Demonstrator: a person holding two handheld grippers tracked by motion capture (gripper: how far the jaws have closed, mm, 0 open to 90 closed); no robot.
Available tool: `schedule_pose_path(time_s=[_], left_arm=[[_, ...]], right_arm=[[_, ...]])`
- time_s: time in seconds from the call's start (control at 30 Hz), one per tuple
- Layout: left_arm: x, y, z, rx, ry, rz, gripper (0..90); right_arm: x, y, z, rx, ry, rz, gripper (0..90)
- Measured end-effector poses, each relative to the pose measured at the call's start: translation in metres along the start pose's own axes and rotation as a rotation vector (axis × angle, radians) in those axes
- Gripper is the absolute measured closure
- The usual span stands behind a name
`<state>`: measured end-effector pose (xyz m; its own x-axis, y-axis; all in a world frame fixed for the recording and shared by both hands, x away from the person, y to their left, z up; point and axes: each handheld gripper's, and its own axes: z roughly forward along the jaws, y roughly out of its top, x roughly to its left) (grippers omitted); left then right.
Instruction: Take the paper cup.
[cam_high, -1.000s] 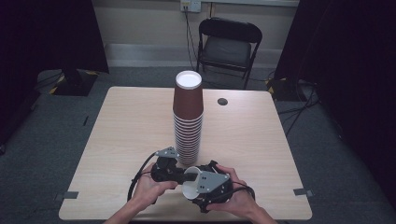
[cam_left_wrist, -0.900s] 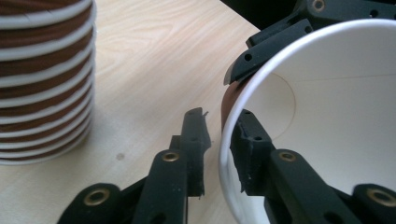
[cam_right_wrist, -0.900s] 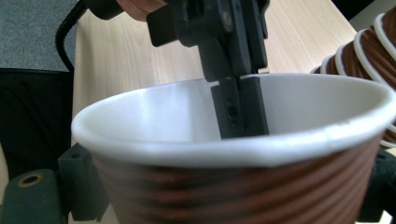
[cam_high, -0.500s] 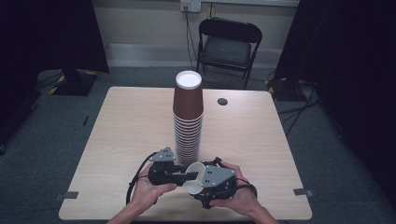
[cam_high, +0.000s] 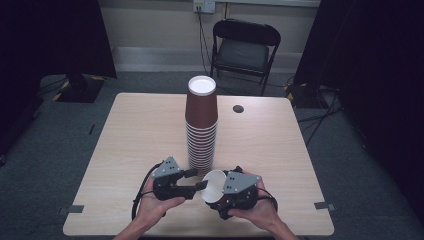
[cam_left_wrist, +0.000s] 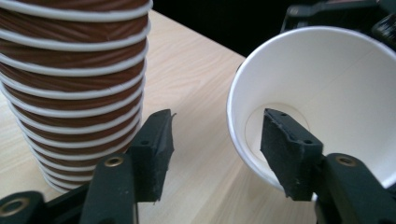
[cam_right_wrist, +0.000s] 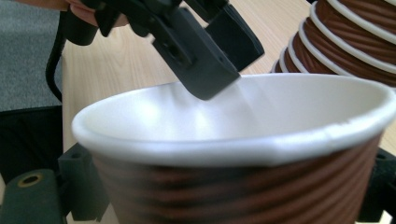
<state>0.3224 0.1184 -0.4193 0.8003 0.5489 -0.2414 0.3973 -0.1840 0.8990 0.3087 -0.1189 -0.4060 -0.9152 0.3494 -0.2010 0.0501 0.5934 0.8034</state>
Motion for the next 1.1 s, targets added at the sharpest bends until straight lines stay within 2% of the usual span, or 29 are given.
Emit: schedule_pose_path(time_s=[0.13, 0.17, 0.2, 0.3, 0.37, 0.5, 0.67, 0.7, 0.83, 0.87, 0.93, 0.97, 1.0, 1.03, 1.1], left_arm=[[0.0, -0.001, -0.001, -0.003, 0.023, 0.025, 36.6], [0.0, -0.001, -0.002, 0.004, 0.059, 0.052, 33.3], [0.0, -0.001, -0.003, 0.0, 0.077, 0.057, 31.3], [0.0, -0.002, -0.005, -0.009, 0.089, 0.059, 27.4], [0.001, -0.002, -0.008, -0.012, 0.119, 0.078, 24.0], [0.004, -0.003, -0.013, -0.031, 0.15, 0.102, 19.8], [0.008, -0.005, -0.018, -0.037, 0.181, 0.101, 18.1], [0.011, -0.007, -0.021, -0.031, 0.195, 0.11, 18.1], [0.016, -0.012, -0.026, -0.041, 0.213, 0.09, 17.9], [0.018, -0.014, -0.029, -0.048, 0.228, 0.079, 17.3], [0.02, -0.014, -0.032, -0.046, 0.231, 0.084, 16.5], [0.022, -0.015, -0.035, -0.052, 0.232, 0.093, 16.5], [0.022, -0.015, -0.035, -0.052, 0.232, 0.093, 16.5], [0.026, -0.017, -0.04, -0.036, 0.257, 0.103, 16.5], [0.03, -0.02, -0.045, -0.039, 0.277, 0.08, 16.5]], right_arm=[[-0.003, -0.002, 0.0, -0.007, -0.002, 0.022, 10.3], [-0.005, -0.004, -0.001, -0.012, -0.009, 0.034, 10.3], [-0.005, -0.004, -0.001, -0.013, -0.009, 0.04, 10.3], [-0.007, -0.005, -0.001, -0.016, -0.006, 0.053, 10.3], [-0.009, -0.006, 0.0, -0.013, -0.016, 0.069, 10.3], [-0.013, -0.008, 0.0, -0.014, -0.032, 0.092, 10.3], [-0.017, -0.011, 0.0, -0.02, -0.044, 0.122, 10.3], [-0.021, -0.015, 0.002, -0.016, -0.044, 0.142, 10.3], [-0.027, -0.02, 0.003, -0.017, -0.053, 0.171, 10.3], [-0.032, -0.023, 0.002, -0.03, -0.072, 0.206, 10.3], [-0.033, -0.024, 0.002, -0.035, -0.07, 0.22, 10.3], [-0.038, -0.027, 0.0, -0.042, -0.076, 0.253, 10.3], [-0.038, -0.027, 0.0, -0.042, -0.076, 0.253, 10.3], [-0.042, -0.029, -0.002, -0.047, -0.091, 0.276, 10.2], [-0.047, -0.032, -0.004, -0.057, -0.096, 0.301, 10.2]])
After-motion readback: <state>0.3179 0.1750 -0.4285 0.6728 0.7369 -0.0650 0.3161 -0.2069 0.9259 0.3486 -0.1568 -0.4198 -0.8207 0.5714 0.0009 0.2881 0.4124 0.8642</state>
